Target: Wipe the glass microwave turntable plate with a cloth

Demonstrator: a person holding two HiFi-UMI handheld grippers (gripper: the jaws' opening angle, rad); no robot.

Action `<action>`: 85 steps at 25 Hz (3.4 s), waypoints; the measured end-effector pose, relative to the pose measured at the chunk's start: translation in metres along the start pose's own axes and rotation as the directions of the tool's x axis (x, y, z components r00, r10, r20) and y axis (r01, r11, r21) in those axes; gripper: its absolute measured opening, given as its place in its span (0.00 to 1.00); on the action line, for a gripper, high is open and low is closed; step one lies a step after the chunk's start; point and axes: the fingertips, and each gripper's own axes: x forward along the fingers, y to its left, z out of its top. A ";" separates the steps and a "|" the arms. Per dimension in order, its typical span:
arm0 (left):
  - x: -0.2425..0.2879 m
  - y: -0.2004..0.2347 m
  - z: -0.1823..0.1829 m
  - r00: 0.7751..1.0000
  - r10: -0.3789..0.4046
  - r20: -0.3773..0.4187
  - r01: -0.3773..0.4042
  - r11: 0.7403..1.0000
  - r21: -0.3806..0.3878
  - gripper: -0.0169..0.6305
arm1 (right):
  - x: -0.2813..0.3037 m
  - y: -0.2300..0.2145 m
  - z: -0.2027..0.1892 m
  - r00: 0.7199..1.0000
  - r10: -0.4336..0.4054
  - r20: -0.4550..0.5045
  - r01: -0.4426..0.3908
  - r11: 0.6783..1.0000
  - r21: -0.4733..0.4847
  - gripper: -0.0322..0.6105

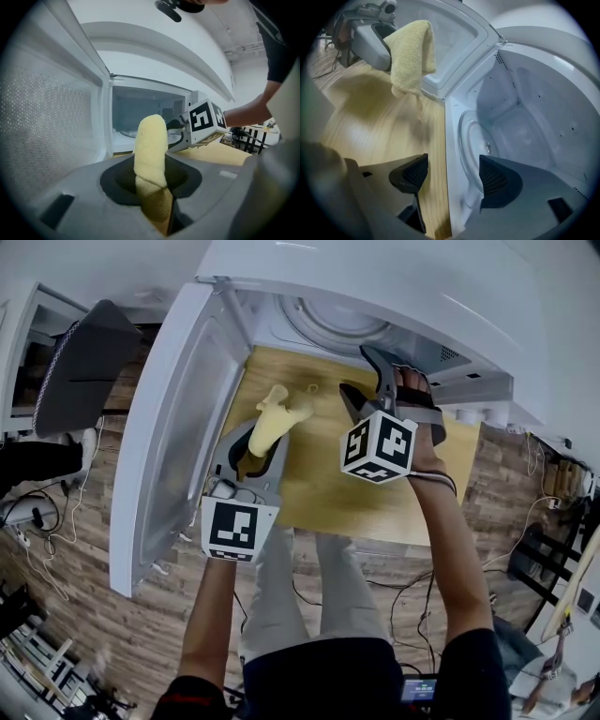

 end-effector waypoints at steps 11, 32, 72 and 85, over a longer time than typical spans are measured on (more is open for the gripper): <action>0.009 -0.007 -0.008 1.000 -0.024 -0.013 0.024 0.999 0.021 0.22 | 0.013 0.005 -0.010 1.000 -0.012 -0.021 0.012 1.000 0.024 0.53; 0.045 0.015 0.047 0.997 0.028 0.074 -0.042 0.979 0.198 0.22 | 0.013 0.005 -0.010 1.000 -0.028 -0.003 0.028 0.999 0.026 0.52; 0.163 0.004 0.061 0.998 -0.034 -0.050 0.059 0.681 0.730 0.22 | 0.014 0.004 -0.008 0.998 -0.050 0.028 0.049 0.998 0.026 0.52; 0.183 -0.002 0.062 0.988 -0.041 -0.150 0.150 0.507 0.849 0.22 | 0.014 0.004 -0.007 0.998 -0.047 0.028 0.047 0.999 0.024 0.52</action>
